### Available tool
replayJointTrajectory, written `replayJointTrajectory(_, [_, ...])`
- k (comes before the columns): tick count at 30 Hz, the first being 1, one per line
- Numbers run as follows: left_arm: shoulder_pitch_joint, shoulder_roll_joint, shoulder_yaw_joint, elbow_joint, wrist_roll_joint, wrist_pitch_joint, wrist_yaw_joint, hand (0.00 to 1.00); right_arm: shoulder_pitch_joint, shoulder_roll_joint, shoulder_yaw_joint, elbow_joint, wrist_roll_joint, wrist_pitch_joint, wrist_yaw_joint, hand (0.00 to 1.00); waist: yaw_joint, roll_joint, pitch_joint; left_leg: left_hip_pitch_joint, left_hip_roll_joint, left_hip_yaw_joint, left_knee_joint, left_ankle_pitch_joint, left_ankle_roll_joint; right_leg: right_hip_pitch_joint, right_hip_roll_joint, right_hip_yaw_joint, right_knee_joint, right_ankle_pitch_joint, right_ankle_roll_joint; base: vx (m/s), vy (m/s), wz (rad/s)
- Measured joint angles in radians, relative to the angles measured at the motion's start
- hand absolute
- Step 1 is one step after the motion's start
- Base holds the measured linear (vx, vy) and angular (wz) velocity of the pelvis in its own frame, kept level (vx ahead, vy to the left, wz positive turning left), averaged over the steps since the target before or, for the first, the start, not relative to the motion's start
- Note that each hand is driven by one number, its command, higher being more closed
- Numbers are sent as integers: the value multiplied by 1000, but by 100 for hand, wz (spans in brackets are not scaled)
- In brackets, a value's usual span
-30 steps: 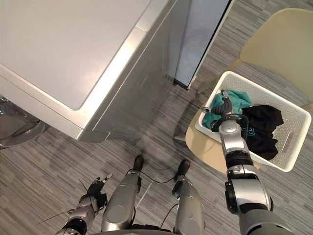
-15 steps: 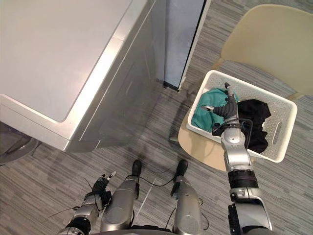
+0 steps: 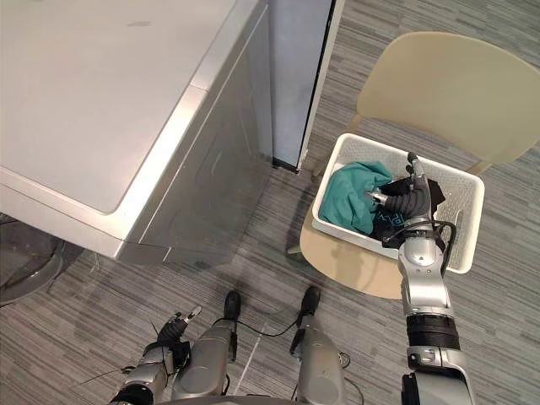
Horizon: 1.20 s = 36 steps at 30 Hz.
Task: Pick up the laundry basket with both hands and put the clothes into the washing machine.
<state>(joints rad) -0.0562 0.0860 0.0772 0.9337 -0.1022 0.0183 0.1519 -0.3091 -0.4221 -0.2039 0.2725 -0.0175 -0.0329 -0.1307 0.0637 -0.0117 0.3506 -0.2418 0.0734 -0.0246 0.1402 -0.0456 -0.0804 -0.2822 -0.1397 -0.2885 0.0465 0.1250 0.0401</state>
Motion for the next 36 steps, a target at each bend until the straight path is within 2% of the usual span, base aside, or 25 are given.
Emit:
replayJointTrajectory(4, [0,7,-5,1,-1,0,0,0,-22,-28,0,113,-25,16,1,0,-9,-1,1,-29,-6,10,10,0,0,-30,-4,17,-7,20,-1,-44,37,-11])
replayJointTrajectory(6, [0,12,-8,2,-2,0,0,0,-62,-40,7,199,-26,25,1,0,-25,0,4,-40,-5,12,20,-1,1,-39,-4,19,-3,22,-3,-5,15,-6])
replayJointTrajectory(11, [-10,9,-10,-33,-57,-7,0,0,-173,-84,54,258,-31,41,0,0,-22,5,44,-108,-1,16,74,-6,4,-115,-8,28,62,12,-11,-43,2,-3])
replayJointTrajectory(14, [-27,9,-19,-43,-114,-25,1,0,-242,-87,91,299,-32,44,0,0,-11,14,78,-157,0,8,114,-13,4,-168,-20,17,131,-18,-15,-74,-4,12])
replayJointTrajectory(16, [-38,8,-27,-55,-129,-26,2,0,-260,-87,107,302,-33,44,0,0,9,17,82,-185,3,7,129,-18,6,-200,-21,15,155,-29,-18,-67,-17,9])
replayJointTrajectory(20, [-39,-4,-26,-89,-137,-29,4,0,-355,-86,146,312,-32,53,-7,0,30,18,83,-255,14,-4,160,-17,0,-261,-26,-6,198,-47,-24,-38,-32,10])
replayJointTrajectory(24, [-38,-12,-14,-108,-163,-31,8,0,-424,-90,212,314,-33,57,-32,0,33,20,87,-299,18,-41,192,-23,-9,-285,-38,-43,234,-65,-33,13,-14,21])
replayJointTrajectory(31, [-48,-26,15,-133,-180,-48,26,0,-520,-110,236,415,-69,58,-42,0,38,14,91,-390,12,-80,231,-26,-11,-342,-54,-87,269,-83,-33,12,3,19])
replayJointTrajectory(33, [-55,-31,15,-150,-200,-51,27,0,-542,-124,243,478,-73,63,-42,0,56,13,92,-432,13,-91,252,-28,-12,-373,-56,-97,283,-87,-37,1,-3,10])
replayJointTrajectory(36, [-73,-39,25,-158,-219,-54,35,0,-551,-138,233,512,-71,81,-45,0,63,13,97,-483,12,-110,274,-29,-12,-406,-61,-116,302,-95,-42,4,-4,16])
